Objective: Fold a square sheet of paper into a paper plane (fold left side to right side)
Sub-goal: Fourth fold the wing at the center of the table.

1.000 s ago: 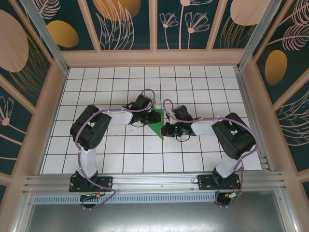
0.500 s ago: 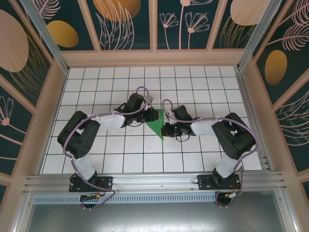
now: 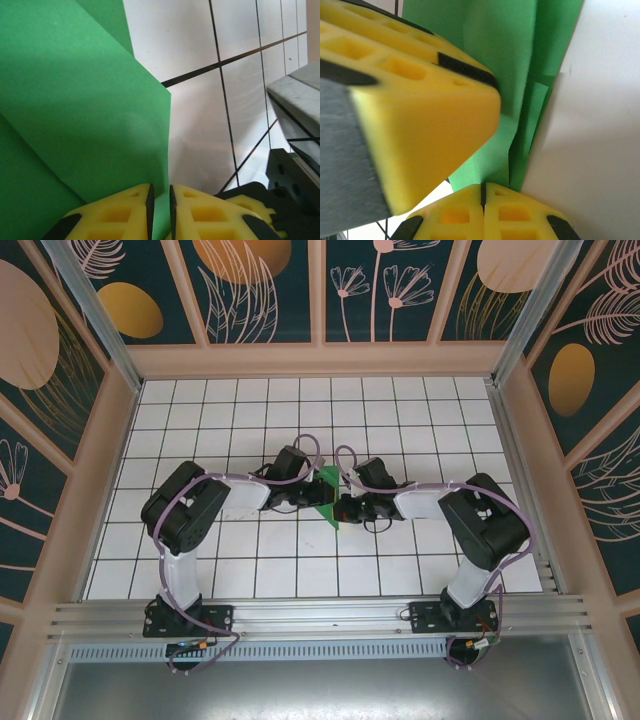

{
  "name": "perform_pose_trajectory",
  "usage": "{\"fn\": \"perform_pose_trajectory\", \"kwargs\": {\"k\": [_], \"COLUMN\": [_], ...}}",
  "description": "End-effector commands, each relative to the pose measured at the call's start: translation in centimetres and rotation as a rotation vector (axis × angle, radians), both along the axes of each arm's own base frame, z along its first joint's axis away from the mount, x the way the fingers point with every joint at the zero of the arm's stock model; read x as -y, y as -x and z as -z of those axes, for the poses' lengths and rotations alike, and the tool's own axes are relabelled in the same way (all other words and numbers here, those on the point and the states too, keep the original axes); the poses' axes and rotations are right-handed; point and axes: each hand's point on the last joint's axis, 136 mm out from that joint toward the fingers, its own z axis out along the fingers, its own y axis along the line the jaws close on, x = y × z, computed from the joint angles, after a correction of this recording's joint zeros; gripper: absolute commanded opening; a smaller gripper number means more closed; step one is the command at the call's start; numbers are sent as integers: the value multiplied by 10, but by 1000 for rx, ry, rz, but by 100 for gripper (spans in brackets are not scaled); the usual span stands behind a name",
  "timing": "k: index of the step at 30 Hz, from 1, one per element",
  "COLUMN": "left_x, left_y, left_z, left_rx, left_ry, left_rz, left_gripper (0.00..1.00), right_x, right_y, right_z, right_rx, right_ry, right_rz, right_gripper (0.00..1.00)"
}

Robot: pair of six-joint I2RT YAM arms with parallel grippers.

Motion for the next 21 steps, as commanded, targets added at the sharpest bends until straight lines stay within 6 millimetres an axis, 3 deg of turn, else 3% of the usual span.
{"fn": "perform_pose_trajectory", "kwargs": {"k": [1, 8, 21], "left_x": [0, -5, -17], "left_y": [-9, -24, -58], "left_z": [7, 18, 15], "left_rx": [13, 23, 47], "left_ry": [-14, -97, -123], "left_rz": [-18, -48, -80], "left_gripper": [20, 20, 20], "right_x": [30, 36, 43], "right_y": [37, 41, 46], "right_z": [46, 49, 55], "right_rx": [-135, -146, -164], "right_ry": [194, 230, 258], "right_rz": [-18, -24, -30], "right_gripper": [0, 0, 0]}}
